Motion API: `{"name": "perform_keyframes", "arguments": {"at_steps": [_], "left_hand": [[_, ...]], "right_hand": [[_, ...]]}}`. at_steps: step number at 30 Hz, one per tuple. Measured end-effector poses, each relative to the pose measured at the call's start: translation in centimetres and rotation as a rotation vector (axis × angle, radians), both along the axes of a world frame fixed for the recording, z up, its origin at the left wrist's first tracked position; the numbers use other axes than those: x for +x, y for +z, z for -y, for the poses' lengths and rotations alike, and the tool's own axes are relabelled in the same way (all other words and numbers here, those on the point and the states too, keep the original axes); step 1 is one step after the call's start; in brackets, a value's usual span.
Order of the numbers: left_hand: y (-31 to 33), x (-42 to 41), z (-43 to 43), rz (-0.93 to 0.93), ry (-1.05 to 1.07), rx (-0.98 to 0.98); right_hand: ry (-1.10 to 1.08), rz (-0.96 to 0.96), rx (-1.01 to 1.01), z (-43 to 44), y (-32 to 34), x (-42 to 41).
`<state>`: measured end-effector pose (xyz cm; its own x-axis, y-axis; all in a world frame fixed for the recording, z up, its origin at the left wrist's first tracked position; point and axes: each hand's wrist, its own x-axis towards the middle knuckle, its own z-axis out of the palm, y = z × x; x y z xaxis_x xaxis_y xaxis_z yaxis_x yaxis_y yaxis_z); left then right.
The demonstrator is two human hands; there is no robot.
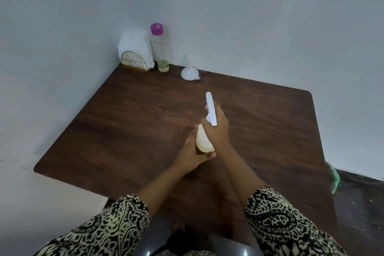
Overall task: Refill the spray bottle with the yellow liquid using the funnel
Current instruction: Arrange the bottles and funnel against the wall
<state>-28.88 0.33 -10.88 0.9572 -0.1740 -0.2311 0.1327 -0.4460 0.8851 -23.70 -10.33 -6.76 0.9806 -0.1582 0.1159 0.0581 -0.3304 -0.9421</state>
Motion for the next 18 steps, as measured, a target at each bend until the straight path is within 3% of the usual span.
{"name": "perform_keyframes", "arguments": {"at_steps": [8, 13, 18], "left_hand": [[-1.2, -8.0, -1.4, -0.014, 0.121, 0.612], [-3.0, -12.5, 1.1, -0.134, 0.155, 0.728], [-4.7, -13.5, 2.3, -0.067, 0.177, 0.857]], "right_hand": [[0.235, 0.042, -0.005, 9.1, 2.5, -6.1], [0.339, -0.109, -0.105, 14.5, 3.6, -13.1], [0.358, -0.296, -0.089, 17.4, 3.5, -18.5]]}}
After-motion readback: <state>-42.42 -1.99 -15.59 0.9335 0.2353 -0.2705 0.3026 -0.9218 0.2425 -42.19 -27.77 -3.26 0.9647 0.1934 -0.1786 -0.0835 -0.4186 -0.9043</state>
